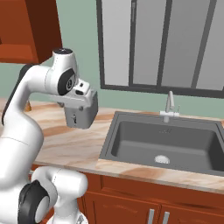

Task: Close all open cabinet doors.

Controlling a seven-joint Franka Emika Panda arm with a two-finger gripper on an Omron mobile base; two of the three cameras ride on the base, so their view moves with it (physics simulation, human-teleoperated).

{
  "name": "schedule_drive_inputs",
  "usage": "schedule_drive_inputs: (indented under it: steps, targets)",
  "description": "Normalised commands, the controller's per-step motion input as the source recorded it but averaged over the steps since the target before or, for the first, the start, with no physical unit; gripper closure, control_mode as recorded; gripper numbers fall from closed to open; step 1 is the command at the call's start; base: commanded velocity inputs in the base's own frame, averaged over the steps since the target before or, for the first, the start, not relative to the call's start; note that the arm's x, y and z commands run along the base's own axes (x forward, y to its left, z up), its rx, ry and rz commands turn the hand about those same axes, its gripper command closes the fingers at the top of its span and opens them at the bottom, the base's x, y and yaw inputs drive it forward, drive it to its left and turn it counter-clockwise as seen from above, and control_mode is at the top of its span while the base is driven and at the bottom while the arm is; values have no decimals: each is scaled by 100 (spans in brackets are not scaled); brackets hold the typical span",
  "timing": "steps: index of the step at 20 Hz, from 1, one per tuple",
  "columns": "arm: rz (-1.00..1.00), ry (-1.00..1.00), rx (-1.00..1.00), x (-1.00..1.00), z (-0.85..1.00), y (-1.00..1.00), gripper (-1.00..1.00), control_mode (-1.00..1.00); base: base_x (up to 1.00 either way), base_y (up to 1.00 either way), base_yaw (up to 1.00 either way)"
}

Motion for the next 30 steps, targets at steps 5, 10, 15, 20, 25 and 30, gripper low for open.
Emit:
schedule_drive_inputs:
  steps: [5,10,15,20,25,30]
  targets:
    - [-11,0,15,-33,16,28,-100,-100,0,0,0]
    - [-6,0,13,-21,30,43,-100,-100,0,0,0]
    - [-3,10,8,-15,15,51,-100,-100,0,0,0]
    - [0,20,8,-11,2,49,-100,-100,0,0,0]
    - [0,2,18,-22,16,53,-100,-100,0,0,0]
    - [5,0,20,-24,18,54,-100,-100,0,0,0]
